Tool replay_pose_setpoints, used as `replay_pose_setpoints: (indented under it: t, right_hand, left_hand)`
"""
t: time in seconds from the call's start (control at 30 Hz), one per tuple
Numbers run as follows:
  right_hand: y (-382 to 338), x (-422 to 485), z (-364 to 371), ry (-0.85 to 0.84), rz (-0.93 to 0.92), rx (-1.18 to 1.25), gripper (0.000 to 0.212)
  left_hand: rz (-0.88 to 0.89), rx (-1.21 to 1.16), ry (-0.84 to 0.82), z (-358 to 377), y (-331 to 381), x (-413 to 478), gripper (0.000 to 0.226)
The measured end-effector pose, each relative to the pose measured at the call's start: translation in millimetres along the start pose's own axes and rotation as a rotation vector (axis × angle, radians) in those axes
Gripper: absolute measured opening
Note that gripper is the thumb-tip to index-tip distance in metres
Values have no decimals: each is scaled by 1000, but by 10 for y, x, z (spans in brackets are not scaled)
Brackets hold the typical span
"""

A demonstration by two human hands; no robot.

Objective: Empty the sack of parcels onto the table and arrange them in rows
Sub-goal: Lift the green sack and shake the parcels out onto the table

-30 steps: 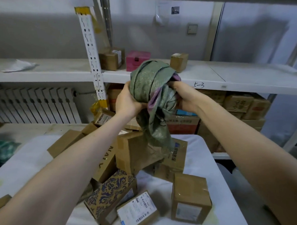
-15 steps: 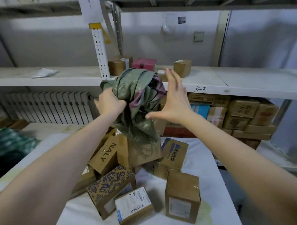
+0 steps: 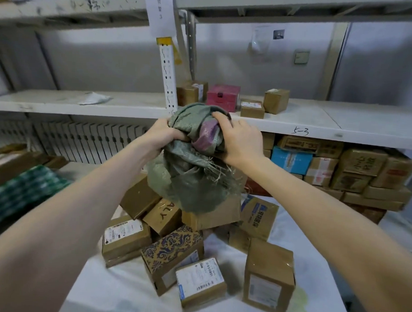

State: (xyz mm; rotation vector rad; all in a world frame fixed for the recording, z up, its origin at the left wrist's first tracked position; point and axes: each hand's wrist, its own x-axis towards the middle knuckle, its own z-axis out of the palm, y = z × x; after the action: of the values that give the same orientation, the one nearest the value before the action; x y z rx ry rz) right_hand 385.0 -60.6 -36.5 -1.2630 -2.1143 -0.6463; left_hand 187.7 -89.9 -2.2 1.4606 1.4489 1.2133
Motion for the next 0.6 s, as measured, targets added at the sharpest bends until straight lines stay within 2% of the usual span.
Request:
replay_pose_setpoints:
  t: [0.1,0.17,0.23,0.33,0.4,0.47,0.53,0.57,0.6]
  right_hand:
    - [-161,120,18,1,43,61,80]
    - [-317,229,49,12,89,89,73]
    - [-499,338,73,28,127,124,68]
    - [-807,512,108,45,257,196,68]
    - [-1000,613,134,59,384,234,69]
    - [-1176,701,166,62,467,242,72]
    - [-1386,775,199,74,536,269,75]
    - [-1496,803,213,73,578,302,74]
    - [-1578,821,222,65,620,349,71]
  left_hand:
    - [-6,-74,-70,-243,-24,-17,57]
    - [38,-111,-85,-431,-71,-2,78]
    - [92,-113,12,-656,-190,1,106]
    - [132,106,205,-1022,-436,-19,117]
    - [-1,230,325,-1202,-524,-2,123]
    - [-204,221,363,-1321,-573,63,131]
    - [-409,8,253,-1460,-587,106,142]
    - [-479,-147,143,-1535,-611,127,140]
    - [-511,-291,31,-1578,-613,116,129]
